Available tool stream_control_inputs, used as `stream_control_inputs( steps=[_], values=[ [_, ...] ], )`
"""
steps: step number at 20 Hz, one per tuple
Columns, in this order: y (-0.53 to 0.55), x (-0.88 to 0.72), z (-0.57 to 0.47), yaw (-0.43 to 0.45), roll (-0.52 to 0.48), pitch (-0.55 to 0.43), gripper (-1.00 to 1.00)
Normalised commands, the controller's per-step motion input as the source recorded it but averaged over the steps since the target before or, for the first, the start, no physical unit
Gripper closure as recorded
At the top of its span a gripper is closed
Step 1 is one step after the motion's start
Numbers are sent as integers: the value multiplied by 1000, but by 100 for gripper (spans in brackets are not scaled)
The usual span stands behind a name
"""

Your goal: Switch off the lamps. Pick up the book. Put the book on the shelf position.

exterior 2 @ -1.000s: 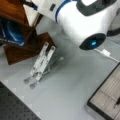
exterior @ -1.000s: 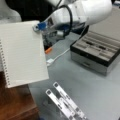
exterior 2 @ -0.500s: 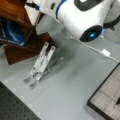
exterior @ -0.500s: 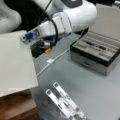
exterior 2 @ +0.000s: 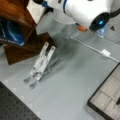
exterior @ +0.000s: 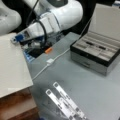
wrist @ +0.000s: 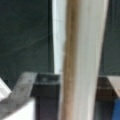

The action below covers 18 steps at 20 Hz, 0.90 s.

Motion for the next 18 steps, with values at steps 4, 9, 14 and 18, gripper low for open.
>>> stream_control_inputs(
  steps=[4,9,14,18],
  values=[
    [-206,-217,30,221,-45,-70,100],
    [-224,-167,5,201,-67,-52,100],
    [-194,-140,24,177,-65,-56,-100],
    [-110,-84,29,105,-43,-69,-100]
  ],
)
